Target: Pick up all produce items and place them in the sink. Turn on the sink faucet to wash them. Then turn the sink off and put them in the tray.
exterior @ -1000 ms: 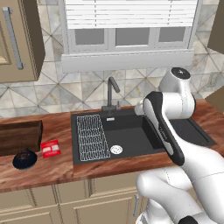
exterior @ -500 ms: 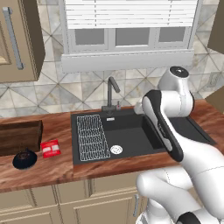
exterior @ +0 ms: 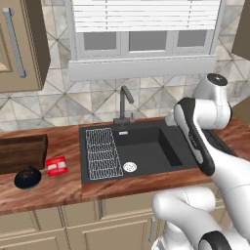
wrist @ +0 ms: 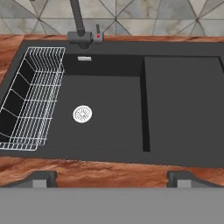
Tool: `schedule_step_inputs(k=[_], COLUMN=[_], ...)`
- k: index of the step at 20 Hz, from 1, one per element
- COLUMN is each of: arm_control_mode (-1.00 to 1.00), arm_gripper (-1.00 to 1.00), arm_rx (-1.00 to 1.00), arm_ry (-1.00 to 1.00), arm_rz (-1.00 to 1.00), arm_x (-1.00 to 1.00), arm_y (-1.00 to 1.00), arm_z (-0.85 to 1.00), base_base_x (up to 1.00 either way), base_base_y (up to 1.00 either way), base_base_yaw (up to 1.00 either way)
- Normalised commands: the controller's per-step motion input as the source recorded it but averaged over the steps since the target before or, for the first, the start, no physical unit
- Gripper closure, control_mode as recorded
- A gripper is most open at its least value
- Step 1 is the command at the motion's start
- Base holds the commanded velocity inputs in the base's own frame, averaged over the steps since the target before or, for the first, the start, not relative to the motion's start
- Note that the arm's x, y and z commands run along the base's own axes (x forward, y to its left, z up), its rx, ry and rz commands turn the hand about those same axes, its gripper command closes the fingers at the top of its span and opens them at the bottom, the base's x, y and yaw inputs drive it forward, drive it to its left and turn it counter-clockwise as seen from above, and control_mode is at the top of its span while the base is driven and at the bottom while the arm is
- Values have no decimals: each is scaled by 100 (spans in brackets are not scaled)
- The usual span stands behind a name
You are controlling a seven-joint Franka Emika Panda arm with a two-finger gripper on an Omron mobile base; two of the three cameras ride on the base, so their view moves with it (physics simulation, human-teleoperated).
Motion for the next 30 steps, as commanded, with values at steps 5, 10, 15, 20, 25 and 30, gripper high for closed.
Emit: schedule_step_inputs(k=[5, 10, 15, 20, 25, 30], arm_control_mode=[-100, -100, -100, -100, -100, -100], arm_gripper=[-100, -100, -100, -100, -100, -100], arm_rx=[0, 1, 2, 0, 0, 0], arm_ry=[4, 4, 5, 11, 15, 20], arm_rz=[-6, -9, -5, -4, -12, -17], arm_x=[0, 0, 0, 4, 0, 1], arm_y=[-76, -81, -81, -66, -67, -65], arm_z=[0, 0, -6, -5, 0, 0], base_base_x=[0, 0, 0, 0, 0, 0], base_base_y=[0, 0, 0, 0, 0, 0], base_base_yaw=[0, 0, 0, 0, 0, 0])
